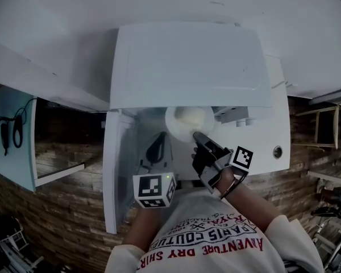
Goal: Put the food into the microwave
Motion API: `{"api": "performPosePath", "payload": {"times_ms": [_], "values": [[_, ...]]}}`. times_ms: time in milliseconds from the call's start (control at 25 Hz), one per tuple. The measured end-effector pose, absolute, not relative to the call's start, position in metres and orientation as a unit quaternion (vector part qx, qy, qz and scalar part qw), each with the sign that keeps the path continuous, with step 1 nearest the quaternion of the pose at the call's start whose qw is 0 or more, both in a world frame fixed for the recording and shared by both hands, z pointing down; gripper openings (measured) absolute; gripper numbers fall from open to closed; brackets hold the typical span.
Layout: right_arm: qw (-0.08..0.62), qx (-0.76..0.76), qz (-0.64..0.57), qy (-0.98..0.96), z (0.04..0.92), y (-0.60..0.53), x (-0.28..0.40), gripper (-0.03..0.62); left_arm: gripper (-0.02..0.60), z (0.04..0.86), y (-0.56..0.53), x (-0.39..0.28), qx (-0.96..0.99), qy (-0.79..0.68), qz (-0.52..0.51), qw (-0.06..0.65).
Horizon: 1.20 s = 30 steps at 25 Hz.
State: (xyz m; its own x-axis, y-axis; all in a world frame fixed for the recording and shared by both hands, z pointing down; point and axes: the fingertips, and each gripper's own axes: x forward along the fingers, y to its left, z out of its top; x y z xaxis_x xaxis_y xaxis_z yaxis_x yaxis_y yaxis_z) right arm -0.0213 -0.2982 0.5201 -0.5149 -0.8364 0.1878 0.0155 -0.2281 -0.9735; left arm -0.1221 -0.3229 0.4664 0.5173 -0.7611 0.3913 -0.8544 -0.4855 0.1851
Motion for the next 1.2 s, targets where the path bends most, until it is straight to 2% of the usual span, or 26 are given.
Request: {"api": "performPosePath", "payload": {"times_ms": [520, 840, 1200], "values": [[0.325, -0.416, -0.658, 0.537, 0.554, -0.350, -0.020, 0.023, 0.006, 0.493, -0.337, -0.132, 0.855, -0.463, 0.138, 0.189], [0.326, -0.432, -0.651, 0.533, 0.570, -0.378, -0.023, 0.023, 0.006, 0.512, -0.335, -0.137, 0.842, -0.465, 0.137, 0.237], [0.323, -0.468, -0.633, 0.525, 0.584, -0.393, -0.022, 0.026, 0.006, 0.514, -0.331, -0.135, 0.849, -0.453, 0.147, 0.229]]}}
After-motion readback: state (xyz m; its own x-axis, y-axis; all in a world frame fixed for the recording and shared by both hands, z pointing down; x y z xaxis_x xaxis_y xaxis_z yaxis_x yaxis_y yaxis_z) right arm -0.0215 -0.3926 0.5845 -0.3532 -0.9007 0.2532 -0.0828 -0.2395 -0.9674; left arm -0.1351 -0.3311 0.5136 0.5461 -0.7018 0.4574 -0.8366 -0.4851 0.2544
